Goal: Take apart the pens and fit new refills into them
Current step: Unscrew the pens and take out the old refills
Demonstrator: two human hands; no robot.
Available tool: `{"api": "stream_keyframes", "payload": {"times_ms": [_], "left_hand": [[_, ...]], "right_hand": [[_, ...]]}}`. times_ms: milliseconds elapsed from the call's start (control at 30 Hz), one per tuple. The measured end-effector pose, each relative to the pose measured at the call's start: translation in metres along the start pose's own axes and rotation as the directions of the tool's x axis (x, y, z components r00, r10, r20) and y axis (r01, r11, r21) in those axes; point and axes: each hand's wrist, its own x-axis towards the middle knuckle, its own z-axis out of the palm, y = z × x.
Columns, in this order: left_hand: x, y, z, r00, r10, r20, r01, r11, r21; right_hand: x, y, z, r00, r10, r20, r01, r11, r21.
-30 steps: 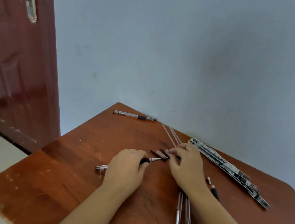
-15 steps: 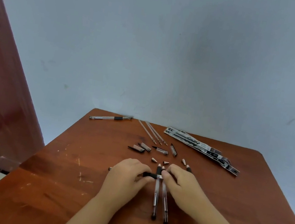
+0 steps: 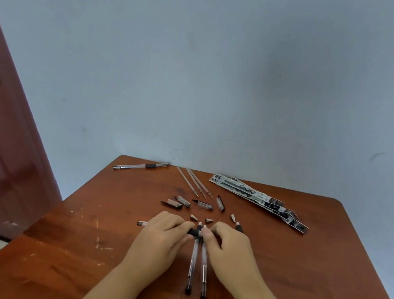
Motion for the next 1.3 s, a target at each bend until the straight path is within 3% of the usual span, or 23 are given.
{"api": "stream_keyframes", "payload": {"times_ms": [167, 333, 467, 733, 1033, 1300], "left_hand": [[0.012, -0.004, -0.009, 0.995, -0.045, 0.09, 0.055, 0.991, -0.119], [0.01, 0.006, 0.005, 0.996, -0.089, -0.028, 0.085, 0.987, -0.136], [0.0, 0.003, 0.011, 0.984, -0.171, -0.042, 0.16, 0.968, -0.195], [-0.001, 0.006, 0.008, 0.991, -0.118, -0.056, 0.106, 0.978, -0.179], [0.0, 0.006, 0.007, 0.99, -0.116, -0.075, 0.1, 0.976, -0.194], [-0.001, 0.004, 0.007, 0.987, -0.134, -0.087, 0.113, 0.971, -0.213]], "right_hand": [[0.002, -0.002, -0.009, 0.996, -0.084, -0.02, 0.086, 0.994, 0.071], [0.003, 0.003, -0.018, 0.991, -0.132, -0.029, 0.134, 0.989, 0.068], [0.004, 0.012, -0.013, 0.99, -0.136, -0.04, 0.137, 0.99, 0.013], [0.006, 0.018, -0.013, 0.983, -0.094, -0.158, 0.107, 0.992, 0.071], [0.003, 0.019, -0.002, 0.98, -0.182, -0.077, 0.181, 0.983, -0.021], [0.005, 0.015, -0.006, 0.984, -0.177, 0.007, 0.174, 0.977, 0.12]]}}
